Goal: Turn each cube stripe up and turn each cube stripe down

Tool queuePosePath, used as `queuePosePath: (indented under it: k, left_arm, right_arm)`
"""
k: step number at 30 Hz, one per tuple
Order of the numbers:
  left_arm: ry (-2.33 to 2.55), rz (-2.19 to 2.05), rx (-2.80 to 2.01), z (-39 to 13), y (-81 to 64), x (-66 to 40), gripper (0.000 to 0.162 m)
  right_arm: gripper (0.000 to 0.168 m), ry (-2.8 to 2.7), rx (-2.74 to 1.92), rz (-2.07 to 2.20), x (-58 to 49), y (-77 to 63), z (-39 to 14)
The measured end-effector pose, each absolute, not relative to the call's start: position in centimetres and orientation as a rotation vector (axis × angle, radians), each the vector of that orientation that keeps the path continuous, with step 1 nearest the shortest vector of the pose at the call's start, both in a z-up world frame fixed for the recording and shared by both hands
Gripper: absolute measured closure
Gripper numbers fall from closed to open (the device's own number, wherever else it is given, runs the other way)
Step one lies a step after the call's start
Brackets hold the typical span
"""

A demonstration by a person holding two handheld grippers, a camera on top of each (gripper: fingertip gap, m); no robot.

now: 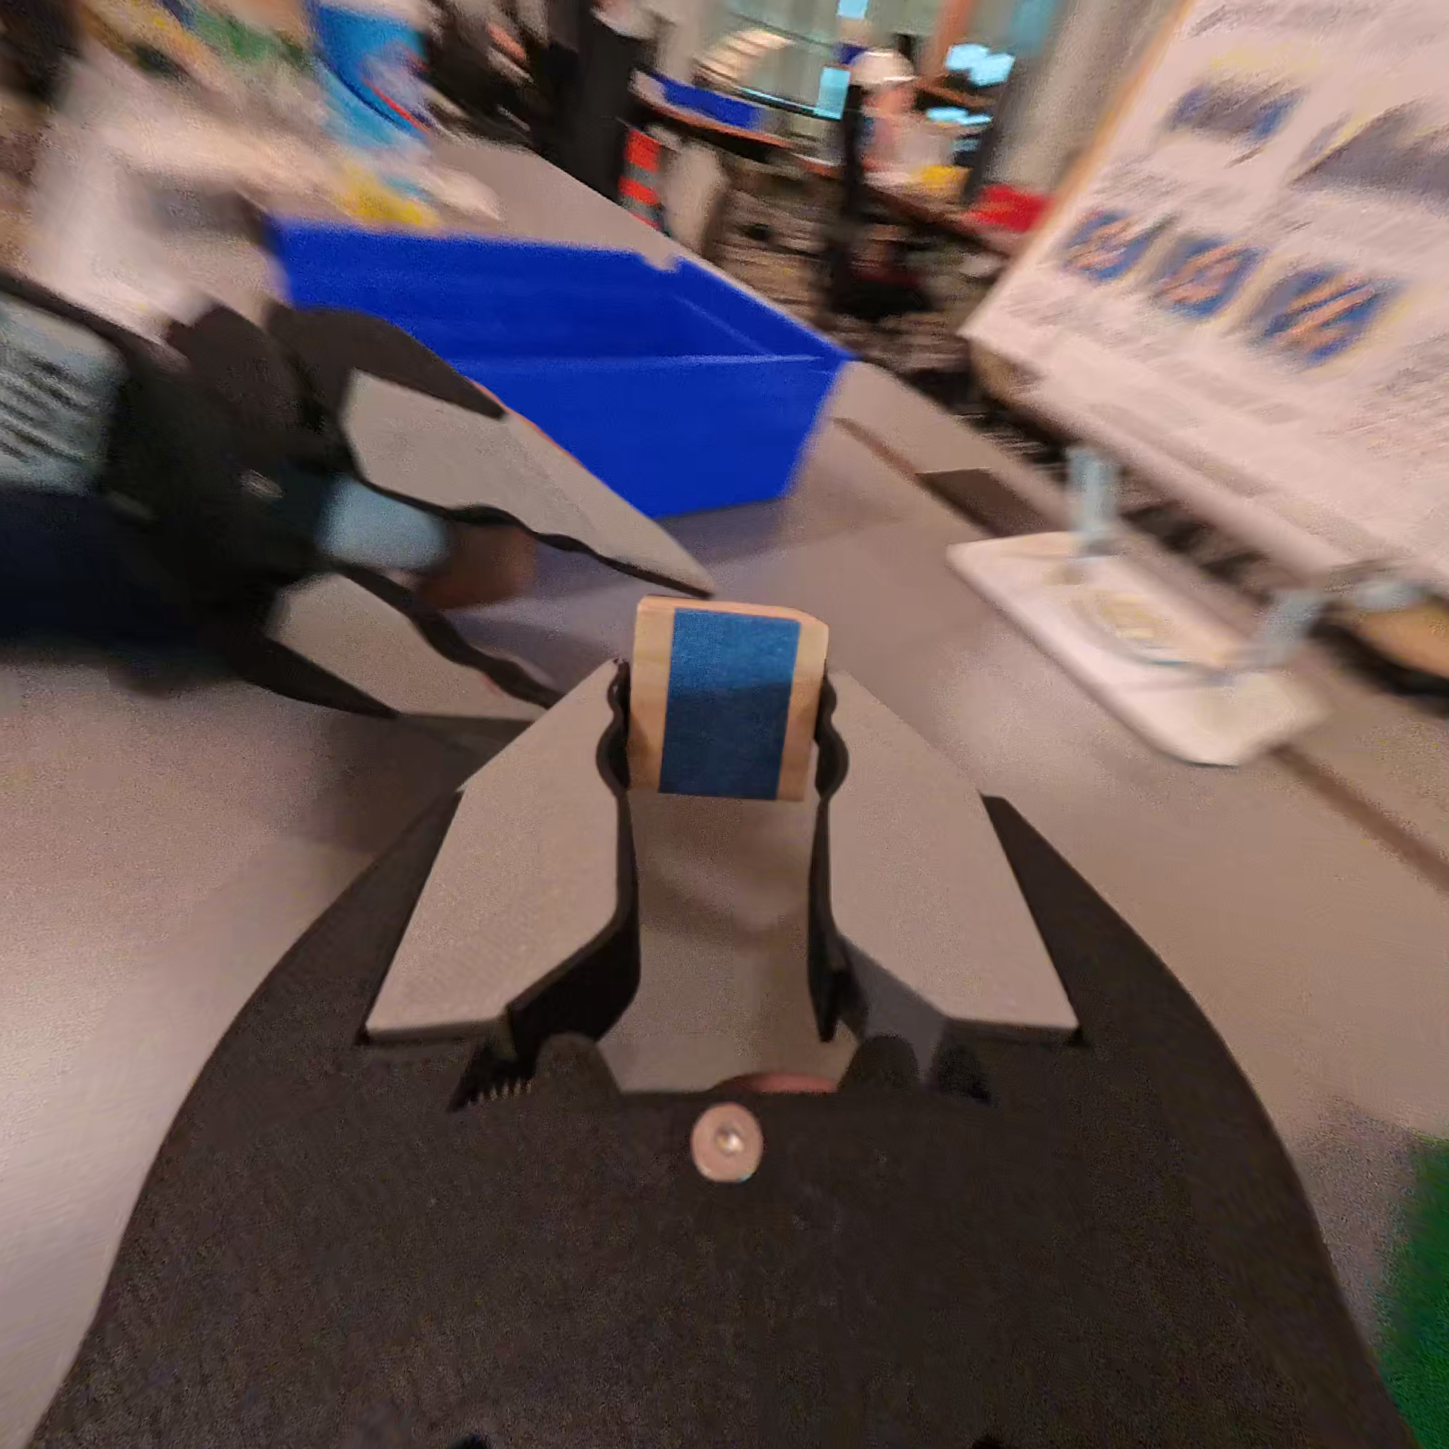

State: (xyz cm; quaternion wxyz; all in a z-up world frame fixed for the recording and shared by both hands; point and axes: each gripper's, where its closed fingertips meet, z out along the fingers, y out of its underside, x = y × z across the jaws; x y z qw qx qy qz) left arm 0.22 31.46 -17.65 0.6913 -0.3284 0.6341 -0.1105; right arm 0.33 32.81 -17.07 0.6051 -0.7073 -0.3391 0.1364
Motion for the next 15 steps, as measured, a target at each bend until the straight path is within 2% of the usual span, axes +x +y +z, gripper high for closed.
queuePosePath:
  k: [2,4,6,8,12,15]
  left_arm:
    - [1.401,-0.248,-0.762,-17.6,32.0,0.0,0.133]
    - [1.379,-0.244,-0.801,-17.5,32.7,-0.2,0.137]
    - [1.363,-0.226,-0.817,-17.4,33.1,-0.3,0.151]
    - [1.368,-0.196,-0.826,-17.7,33.3,-0.4,0.156]
    - [1.384,-0.172,-0.869,-18.4,33.9,0.0,0.155]
    - [1.408,-0.135,-0.856,-18.9,33.9,0.1,0.155]
  right_arm:
    - [0.125,-0.751,-1.607,0.058,1.8,33.3,-16.6]
    - [0.125,-0.68,-1.597,0.039,2.6,33.0,-15.7]
    - [0.125,-0.591,-1.592,0.013,4.6,32.4,-14.2]
    - [0.125,-0.511,-1.633,-0.065,8.0,31.6,-12.6]
    - [0.125,-0.329,-1.803,-0.177,17.4,29.2,-9.6]
    - [0.124,-0.203,-2.028,-0.107,24.1,27.7,-11.1]
